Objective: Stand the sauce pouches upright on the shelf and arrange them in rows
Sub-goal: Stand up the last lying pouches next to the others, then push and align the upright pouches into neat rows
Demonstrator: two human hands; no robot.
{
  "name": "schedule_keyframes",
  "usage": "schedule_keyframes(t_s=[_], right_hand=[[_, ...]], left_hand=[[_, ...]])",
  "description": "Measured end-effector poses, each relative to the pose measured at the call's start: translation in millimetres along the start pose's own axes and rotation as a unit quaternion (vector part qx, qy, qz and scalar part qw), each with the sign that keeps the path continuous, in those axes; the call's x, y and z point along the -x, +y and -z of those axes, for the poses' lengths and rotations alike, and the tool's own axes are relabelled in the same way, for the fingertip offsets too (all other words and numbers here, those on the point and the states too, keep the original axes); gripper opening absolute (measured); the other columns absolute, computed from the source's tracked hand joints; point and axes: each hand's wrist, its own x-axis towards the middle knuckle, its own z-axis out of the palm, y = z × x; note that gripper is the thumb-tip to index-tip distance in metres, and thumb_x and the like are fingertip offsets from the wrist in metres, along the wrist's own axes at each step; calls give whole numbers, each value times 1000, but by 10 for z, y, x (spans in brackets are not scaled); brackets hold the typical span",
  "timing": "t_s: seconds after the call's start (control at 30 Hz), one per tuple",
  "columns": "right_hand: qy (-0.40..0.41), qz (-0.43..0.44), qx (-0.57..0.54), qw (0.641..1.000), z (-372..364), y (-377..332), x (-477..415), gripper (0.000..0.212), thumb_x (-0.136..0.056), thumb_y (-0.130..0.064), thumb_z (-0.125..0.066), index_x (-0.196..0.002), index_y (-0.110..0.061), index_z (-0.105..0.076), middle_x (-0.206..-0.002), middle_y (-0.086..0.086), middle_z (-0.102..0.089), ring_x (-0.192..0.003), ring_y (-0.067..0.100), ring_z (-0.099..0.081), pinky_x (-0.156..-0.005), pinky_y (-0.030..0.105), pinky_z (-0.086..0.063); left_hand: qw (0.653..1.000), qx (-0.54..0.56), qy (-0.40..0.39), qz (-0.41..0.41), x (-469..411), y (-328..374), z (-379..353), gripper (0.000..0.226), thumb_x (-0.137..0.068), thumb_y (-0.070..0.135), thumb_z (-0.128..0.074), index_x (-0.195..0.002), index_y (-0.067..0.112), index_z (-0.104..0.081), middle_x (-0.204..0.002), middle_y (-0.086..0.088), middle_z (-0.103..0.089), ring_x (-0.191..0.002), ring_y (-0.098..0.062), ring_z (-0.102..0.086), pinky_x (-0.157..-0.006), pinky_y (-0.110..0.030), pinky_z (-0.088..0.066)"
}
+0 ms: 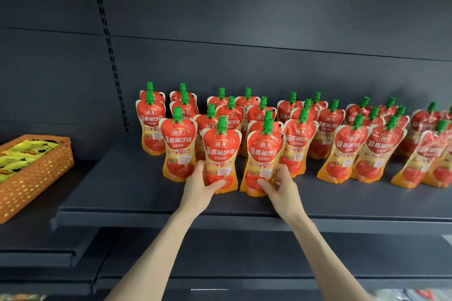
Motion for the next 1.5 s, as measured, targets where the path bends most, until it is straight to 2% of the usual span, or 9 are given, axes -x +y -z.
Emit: schedule_keyframes(t_s=[0.2, 0.43, 0.53, 0.7, 0.83, 0.97, 1.07, 1.27, 1.5], right_hand=[[3, 9, 21, 1000, -16, 36, 52, 32, -87, -14, -64, -110, -20, -42, -107, -11, -58, -96, 0, -58, -74, 8, -47], [3, -7, 70, 998, 5, 18, 55, 32, -87, -25, -65, -110, -23, -42, -110, -8, -58, -101, 10, -57, -89, 30, -51], [3, -13, 95, 995, 47, 24, 69, 36, -84, -30, -67, -112, -19, -47, -111, -3, -61, -101, 13, -58, -90, 37, -52], [25, 9, 123, 992, 155, -62, 144, 42, -84, -31, -67, -120, -17, -49, -118, -5, -56, -104, 7, -53, -82, 24, -45], [55, 49, 132, 988, 256, -240, 241, 34, -87, -30, -65, -117, -16, -55, -115, -5, -59, -98, 4, -55, -76, 14, -41], [41, 94, 114, 988, 308, -515, 309, 18, -89, -26, -62, -105, -18, -62, -104, -7, -64, -92, 4, -59, -76, 18, -47], [12, 123, 92, 988, 274, -747, 250, 12, -90, -22, -60, -101, -19, -64, -99, -8, -67, -93, 4, -61, -76, 15, -49], [-26, 203, 107, 973, 76, -1330, -84, 11, -91, -20, -58, -98, -16, -66, -93, -12, -64, -87, -3, -59, -74, 5, -45], [-53, 252, 132, 957, -392, -1855, -774, 8, -90, -15, -59, -91, -14, -67, -82, -10, -65, -77, -2, -59, -71, 5, -44]], left_hand=[[999, -1, -25, 21, 38, 26, -13, 55, -85, 18, -66, -132, 15, -36, -131, -1, -50, -122, -16, -48, -97, -31, -41], [999, -26, -5, 19, 59, 50, -18, 57, -82, 21, -70, -129, 14, -39, -129, -2, -52, -121, -18, -50, -93, -29, -43], [999, -46, 28, -3, 107, 73, -13, 66, -80, 23, -71, -135, 14, -36, -133, -2, -49, -124, -17, -47, -98, -35, -43], [989, -111, 85, -39, 196, 77, 39, 65, -82, 27, -68, -137, 14, -36, -138, -5, -45, -126, -20, -45, -101, -42, -44], [979, -133, 114, -104, 356, 194, 75, 44, -84, 21, -67, -123, 13, -50, -125, -4, -54, -116, -18, -52, -94, -35, -48], [974, -143, 100, -146, 479, 383, 199, 22, -84, 20, -66, -104, 15, -62, -100, 5, -66, -90, -5, -61, -76, -13, -47], [971, -140, 108, -162, 500, 577, 377, 14, -83, 18, -66, -97, 16, -64, -88, 12, -65, -83, 1, -61, -72, -13, -47], [964, -156, 128, -175, 202, 903, 918, 10, -85, 20, -65, -95, 19, -66, -86, 15, -65, -83, 3, -61, -70, -8, -43], [962, -162, 137, -170, -601, 968, 1549, 8, -87, 19, -62, -94, 17, -66, -87, 10, -65, -83, 3, -58, -71, -9, -42]])
